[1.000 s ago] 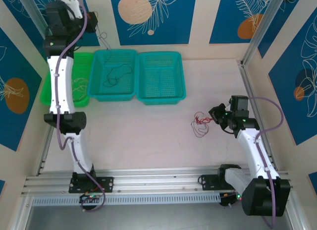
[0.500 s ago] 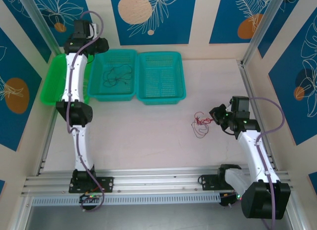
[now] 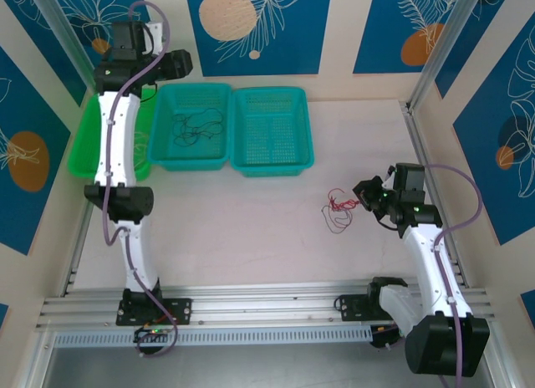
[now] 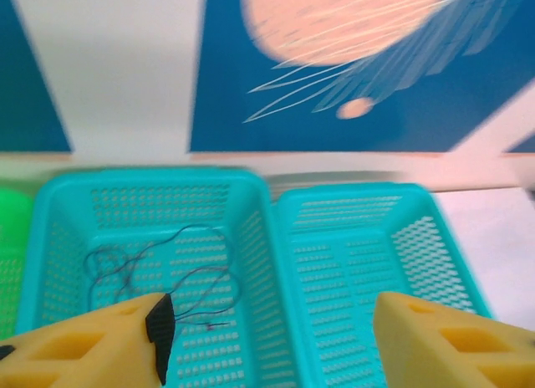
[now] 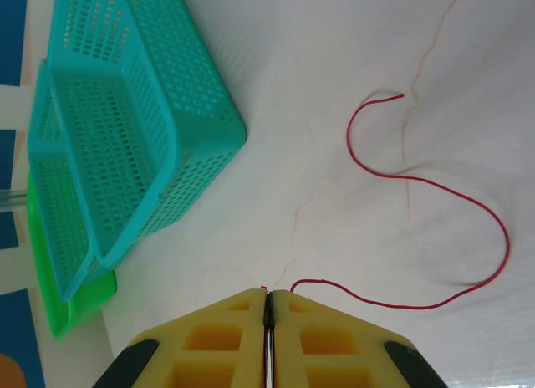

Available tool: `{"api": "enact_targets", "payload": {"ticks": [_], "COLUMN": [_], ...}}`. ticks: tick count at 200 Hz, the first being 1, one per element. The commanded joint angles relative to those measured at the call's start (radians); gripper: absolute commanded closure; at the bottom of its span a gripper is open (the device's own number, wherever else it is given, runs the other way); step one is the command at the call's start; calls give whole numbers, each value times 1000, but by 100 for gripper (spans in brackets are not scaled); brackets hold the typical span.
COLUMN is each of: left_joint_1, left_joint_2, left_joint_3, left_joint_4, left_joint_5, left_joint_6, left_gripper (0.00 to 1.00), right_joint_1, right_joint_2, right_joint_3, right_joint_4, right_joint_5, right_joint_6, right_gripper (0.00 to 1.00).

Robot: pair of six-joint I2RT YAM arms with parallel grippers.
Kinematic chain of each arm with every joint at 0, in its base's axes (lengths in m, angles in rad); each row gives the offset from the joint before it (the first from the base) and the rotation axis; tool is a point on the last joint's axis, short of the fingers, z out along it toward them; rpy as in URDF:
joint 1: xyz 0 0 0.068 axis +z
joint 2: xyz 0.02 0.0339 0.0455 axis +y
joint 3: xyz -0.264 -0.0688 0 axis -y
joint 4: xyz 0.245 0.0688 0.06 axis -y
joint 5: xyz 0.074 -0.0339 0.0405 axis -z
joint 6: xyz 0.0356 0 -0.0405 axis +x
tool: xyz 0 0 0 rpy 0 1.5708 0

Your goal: Untangle the cables

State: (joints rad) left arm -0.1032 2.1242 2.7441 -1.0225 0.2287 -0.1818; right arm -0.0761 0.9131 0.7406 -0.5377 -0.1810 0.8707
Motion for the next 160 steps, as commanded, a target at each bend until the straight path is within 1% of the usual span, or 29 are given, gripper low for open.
{"api": "enact_targets", "payload": {"ticks": [1,15,26,49,64,72,79,94,103,128,160], "left_joint_1": [-81,-136,-184,-295,-368,-401,-426,-459,-470,-508,-594], "left_joint_2": [-124,-155,-173,-203,-242,-284,-336,-481,-543,-633,-713], "left_joint_3": [21,21,20,12,-53,-143,-263,-581,-718,-937,-1237], "left_joint_4": [-62,-85,-99,-120,-91,-33,45,291,399,550,828], "left_joint_5": [71,67,42,-6,-14,-11,4,61,88,121,228], "left_joint_6": [59,78,91,126,147,149,143,102,71,14,-25], "left_gripper": [38,38,39,44,46,46,46,45,45,45,46], "right_joint_1": [4,4,6,5,5,5,5,4,4,4,4], "right_joint_2": [-7,-5,0,15,22,25,26,27,26,32,36], "right_joint_3": [26,24,21,24,30,32,35,37,39,51,57], "right_joint_4": [21,28,34,45,50,51,53,53,54,46,65], "right_joint_5": [-70,-75,-77,-94,-114,-119,-122,-126,-128,-149,-210], "right_joint_6": [-23,-24,-24,-26,-29,-32,-33,-39,-43,-47,-11], "right_gripper": [100,100,100,100,100,100,100,100,100,100,100]}}
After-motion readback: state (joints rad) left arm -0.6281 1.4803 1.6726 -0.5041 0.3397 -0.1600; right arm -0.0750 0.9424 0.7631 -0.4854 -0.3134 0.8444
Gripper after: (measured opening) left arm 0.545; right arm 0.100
